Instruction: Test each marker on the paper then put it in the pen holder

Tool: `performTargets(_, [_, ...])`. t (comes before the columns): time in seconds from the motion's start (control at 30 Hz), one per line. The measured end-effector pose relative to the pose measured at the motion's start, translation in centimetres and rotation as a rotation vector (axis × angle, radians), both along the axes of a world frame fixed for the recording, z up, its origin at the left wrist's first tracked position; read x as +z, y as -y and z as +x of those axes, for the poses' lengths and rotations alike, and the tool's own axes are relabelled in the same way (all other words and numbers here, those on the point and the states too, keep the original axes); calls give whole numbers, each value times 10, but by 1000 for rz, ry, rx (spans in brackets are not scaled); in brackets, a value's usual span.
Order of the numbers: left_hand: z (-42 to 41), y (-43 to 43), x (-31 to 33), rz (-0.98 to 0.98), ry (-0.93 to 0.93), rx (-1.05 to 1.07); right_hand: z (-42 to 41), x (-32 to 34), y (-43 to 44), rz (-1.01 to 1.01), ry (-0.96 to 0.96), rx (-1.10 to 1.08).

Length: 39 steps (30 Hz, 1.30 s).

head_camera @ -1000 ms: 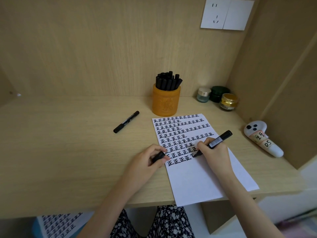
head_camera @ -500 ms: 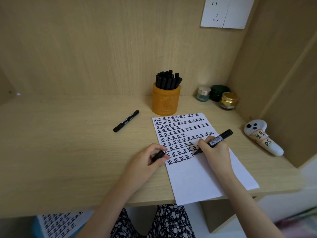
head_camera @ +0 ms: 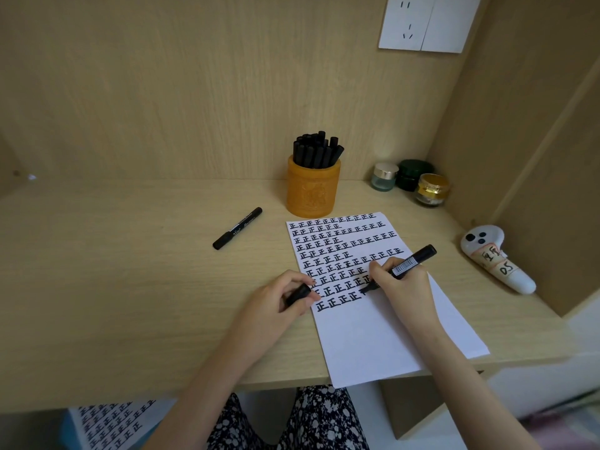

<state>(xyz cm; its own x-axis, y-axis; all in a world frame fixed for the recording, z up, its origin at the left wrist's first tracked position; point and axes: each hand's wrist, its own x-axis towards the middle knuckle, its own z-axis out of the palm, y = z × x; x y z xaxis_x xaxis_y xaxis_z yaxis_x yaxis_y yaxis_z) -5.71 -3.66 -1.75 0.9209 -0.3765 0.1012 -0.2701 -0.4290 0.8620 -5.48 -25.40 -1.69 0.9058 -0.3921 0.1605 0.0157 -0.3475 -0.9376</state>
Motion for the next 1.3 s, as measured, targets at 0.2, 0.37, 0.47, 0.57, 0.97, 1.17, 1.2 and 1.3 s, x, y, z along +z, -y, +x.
performTargets(0.2, [0,0,0,-9,-4,1,0,-1,1,-34,-9,-5])
performTargets(0.37, [-1,0,1,-15,1,-2,0,0,1,-28,-12,-8])
performTargets(0.47, [-1,0,1,-8,0,-3,-1,2,1,0,-5,-16])
performTargets(0.57, [-1,0,1,-19,-10,0,-1,2,1,-5,-4,-11])
performTargets(0.97, [-3,0,4,-15,-2,-8,0,-1,1,-20,-1,-1])
performTargets(1.17, [-4,1,6,-15,0,-12,-2,2,1,-10,5,-32])
performTargets(1.2, [-4,1,6,-16,-2,-11,-2,2,1,-9,10,-37])
performTargets(1.3, [-4,1,6,-13,-6,-7,-2,3,0,-10,11,-38])
